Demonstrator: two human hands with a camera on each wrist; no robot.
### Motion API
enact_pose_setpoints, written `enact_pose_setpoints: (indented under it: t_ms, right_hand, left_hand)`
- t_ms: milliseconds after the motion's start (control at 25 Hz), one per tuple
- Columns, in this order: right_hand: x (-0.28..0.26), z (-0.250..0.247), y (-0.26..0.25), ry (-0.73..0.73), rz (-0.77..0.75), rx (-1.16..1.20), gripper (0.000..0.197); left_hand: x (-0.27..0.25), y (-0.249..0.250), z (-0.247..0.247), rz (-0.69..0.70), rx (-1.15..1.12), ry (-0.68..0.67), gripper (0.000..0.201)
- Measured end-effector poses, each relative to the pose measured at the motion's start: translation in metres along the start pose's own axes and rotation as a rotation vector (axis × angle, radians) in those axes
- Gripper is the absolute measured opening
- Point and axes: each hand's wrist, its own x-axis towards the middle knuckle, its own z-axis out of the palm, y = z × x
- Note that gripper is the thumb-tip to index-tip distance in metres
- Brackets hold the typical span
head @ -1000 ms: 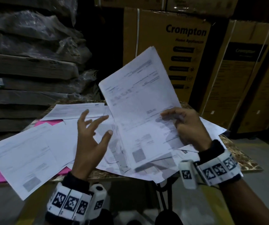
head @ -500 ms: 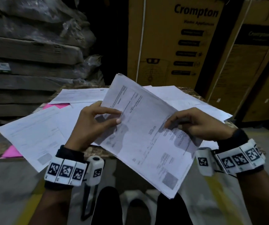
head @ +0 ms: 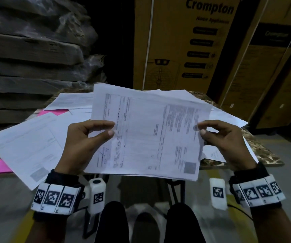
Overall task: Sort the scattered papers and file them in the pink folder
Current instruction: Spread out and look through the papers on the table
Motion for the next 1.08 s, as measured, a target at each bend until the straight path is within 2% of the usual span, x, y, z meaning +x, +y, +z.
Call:
enact_pose_setpoints:
  t_ms: [80,200,360,440,480,560,640,840,1000,1080]
  right_hand:
    - [-0.003,0.009,0.002,-0.012,0.033,0.075,0.02]
    - [0.001,0.026,-0.01,-0.022,-0.066,-0.069,0.022]
    - [0.012,0.038,-0.032,0.192,-0.255,-0.187,0.028]
    - [0.006,0.045,-0.029,0.278,-0.326,-0.229,0.027]
    - [0.001,0.049,-0.021,0.289,-0.327,-0.252,0.028]
    - [-0.007,0.053,0.003,0.261,-0.242,-0.269,0.041]
    - [-0.011,0.054,0.017,0.257,-0.172,-0.251,0.051]
    - [-0.01,0.048,0.006,0.281,-0.19,-0.192,0.04]
    - [-0.026,0.051,0.02,0.248,-0.105,-0.17,0.042]
    - [-0.028,0.048,0.019,0.273,-0.098,-0.154,0.038]
  left_hand:
    - [0.001,0.002,0.005,0.016,0.004,0.029,0.023]
    - [0.003,0.005,0.023,0.066,-0.002,0.036,0.024]
    - [0.005,0.015,0.053,0.306,0.115,0.128,0.033]
    - [0.004,0.009,0.062,0.37,0.166,0.154,0.035]
    - [0.002,0.002,0.065,0.354,0.18,0.125,0.035]
    - [-0.004,-0.015,0.07,0.251,0.191,0.018,0.033]
    - [-0.009,-0.023,0.073,0.154,0.174,-0.032,0.03]
    - [-0.008,-0.015,0.076,0.215,0.155,0.051,0.028]
    - [-0.014,-0.027,0.078,0.056,0.195,0.031,0.024]
    - [-0.016,-0.029,0.079,0.047,0.209,0.036,0.024]
